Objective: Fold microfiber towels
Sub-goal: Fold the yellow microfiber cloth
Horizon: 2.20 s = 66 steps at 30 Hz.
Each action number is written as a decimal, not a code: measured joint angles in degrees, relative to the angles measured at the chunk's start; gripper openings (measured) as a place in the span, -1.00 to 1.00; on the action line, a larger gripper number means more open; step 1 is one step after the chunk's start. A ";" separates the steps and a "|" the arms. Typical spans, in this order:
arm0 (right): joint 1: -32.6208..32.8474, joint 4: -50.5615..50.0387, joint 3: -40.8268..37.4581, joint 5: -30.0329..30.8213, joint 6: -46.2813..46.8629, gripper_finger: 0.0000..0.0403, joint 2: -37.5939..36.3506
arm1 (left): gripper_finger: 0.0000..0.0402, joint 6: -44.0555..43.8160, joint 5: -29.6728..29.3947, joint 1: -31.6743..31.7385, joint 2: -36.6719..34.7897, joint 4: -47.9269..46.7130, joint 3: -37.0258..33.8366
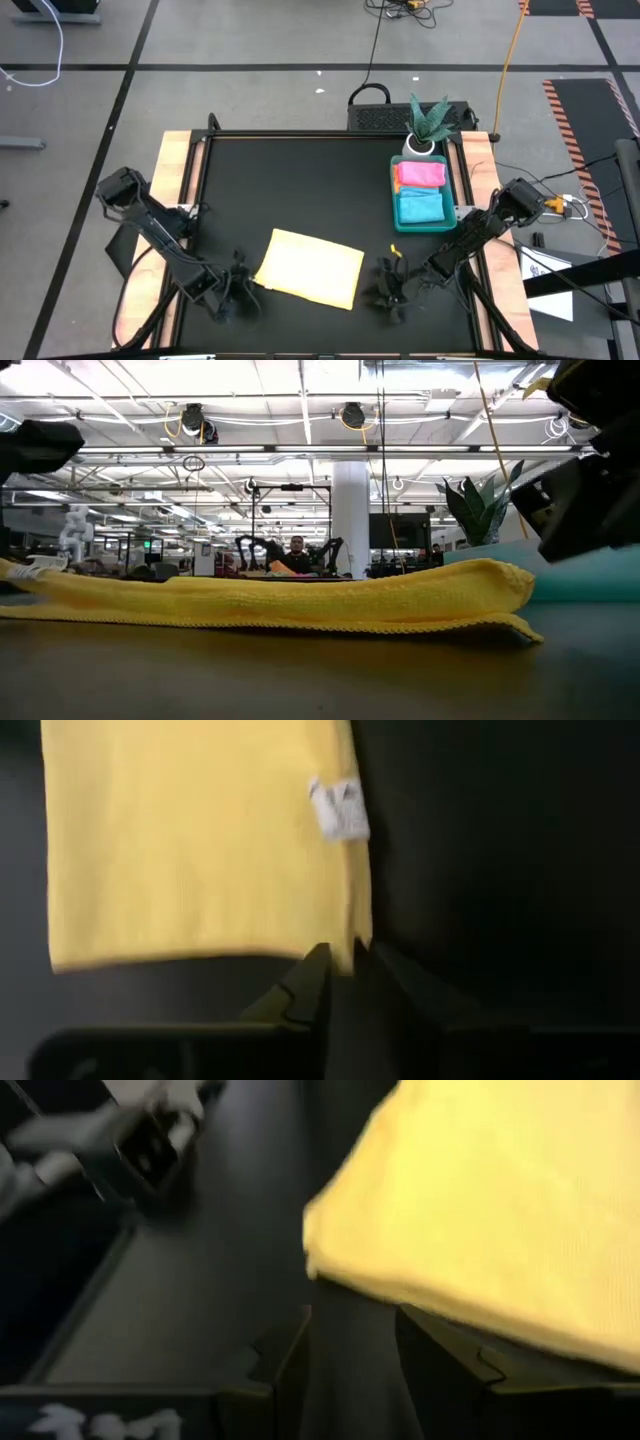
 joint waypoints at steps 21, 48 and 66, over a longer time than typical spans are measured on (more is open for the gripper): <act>-17.25 -14.45 10.69 3.18 0.67 -0.97 1.65 | -0.73 2.95 -14.16 22.87 -7.84 27.45 -12.45; -8.49 -16.99 10.66 3.23 6.93 -1.00 1.08 | -0.98 1.50 4.61 29.77 -6.03 59.31 -21.71; -8.10 -17.93 7.27 6.20 11.46 -1.00 2.84 | -0.98 23.06 3.69 42.43 11.68 77.83 -20.88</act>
